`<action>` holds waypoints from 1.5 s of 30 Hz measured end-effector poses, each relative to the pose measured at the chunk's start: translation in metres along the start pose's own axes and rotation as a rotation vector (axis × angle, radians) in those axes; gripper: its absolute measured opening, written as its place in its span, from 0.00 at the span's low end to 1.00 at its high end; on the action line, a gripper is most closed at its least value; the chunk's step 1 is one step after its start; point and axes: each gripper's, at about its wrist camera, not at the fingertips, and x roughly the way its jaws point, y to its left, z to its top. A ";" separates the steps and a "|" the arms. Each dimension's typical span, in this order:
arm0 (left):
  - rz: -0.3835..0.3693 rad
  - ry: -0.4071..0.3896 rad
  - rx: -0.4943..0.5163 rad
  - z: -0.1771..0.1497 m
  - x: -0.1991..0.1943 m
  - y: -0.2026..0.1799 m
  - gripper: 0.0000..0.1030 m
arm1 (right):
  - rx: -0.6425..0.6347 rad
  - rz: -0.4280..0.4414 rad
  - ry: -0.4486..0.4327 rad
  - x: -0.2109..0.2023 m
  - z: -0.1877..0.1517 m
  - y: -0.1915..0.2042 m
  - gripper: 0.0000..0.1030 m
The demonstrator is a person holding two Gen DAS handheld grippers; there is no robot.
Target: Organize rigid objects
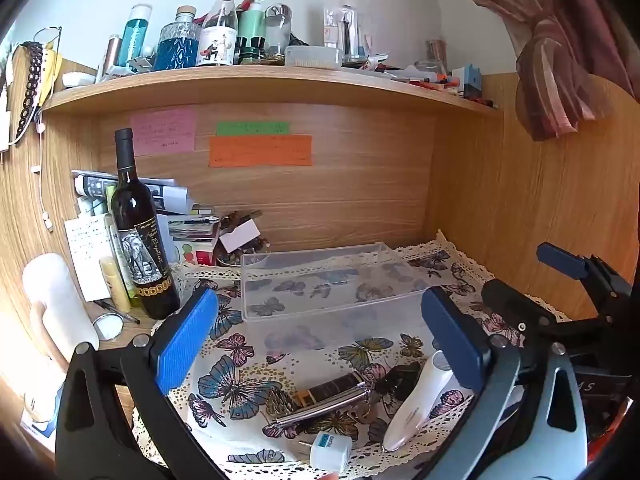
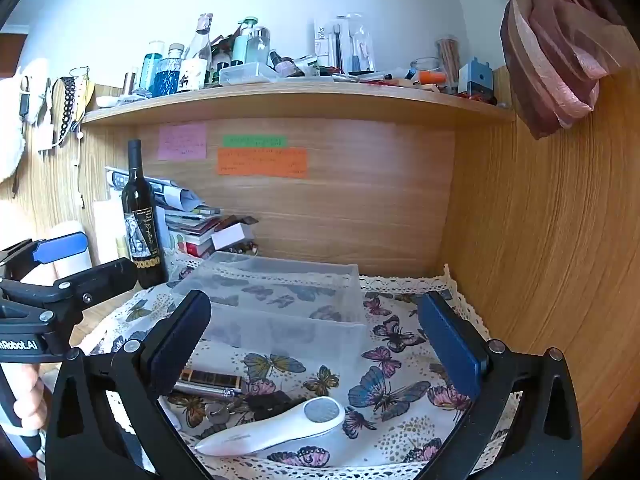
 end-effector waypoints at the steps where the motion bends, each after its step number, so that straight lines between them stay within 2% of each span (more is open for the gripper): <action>1: -0.001 0.001 0.001 0.000 0.000 0.000 1.00 | 0.000 -0.003 0.000 0.000 0.000 0.000 1.00; 18: 0.005 -0.010 0.015 0.012 -0.001 -0.010 1.00 | 0.028 -0.016 -0.014 -0.006 0.004 -0.002 1.00; 45: 0.002 -0.029 0.022 0.009 -0.005 -0.012 1.00 | 0.036 -0.013 -0.030 -0.010 0.007 -0.001 1.00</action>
